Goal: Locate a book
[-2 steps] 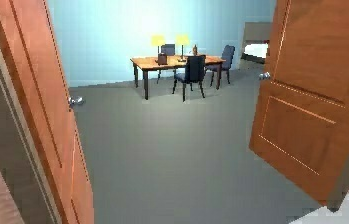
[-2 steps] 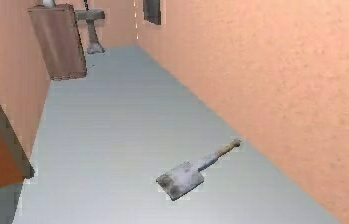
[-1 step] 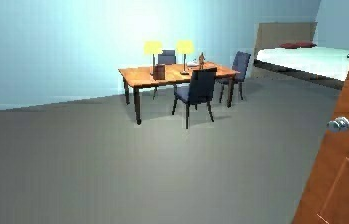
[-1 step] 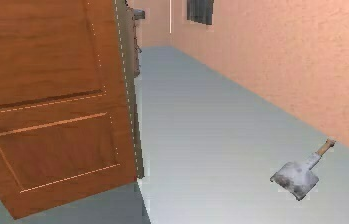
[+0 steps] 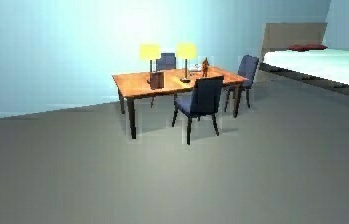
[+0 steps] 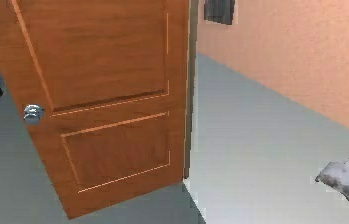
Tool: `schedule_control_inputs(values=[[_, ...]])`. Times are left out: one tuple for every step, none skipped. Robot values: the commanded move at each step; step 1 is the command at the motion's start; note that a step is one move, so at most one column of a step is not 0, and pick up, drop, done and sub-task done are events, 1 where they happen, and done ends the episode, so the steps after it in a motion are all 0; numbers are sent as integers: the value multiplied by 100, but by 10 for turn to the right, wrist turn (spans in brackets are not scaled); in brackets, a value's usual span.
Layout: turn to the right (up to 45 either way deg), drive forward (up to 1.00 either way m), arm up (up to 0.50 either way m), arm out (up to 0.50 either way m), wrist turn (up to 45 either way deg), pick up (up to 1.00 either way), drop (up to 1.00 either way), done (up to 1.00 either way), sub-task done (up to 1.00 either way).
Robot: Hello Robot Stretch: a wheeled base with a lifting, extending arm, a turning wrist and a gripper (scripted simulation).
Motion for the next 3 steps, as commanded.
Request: schedule_control_inputs(values=[[-120,0,0,0,0,0,0,0,0],[0,100,0,0,0,0,0,0,0],[0,55,0,0,0,0,0,0,0]])
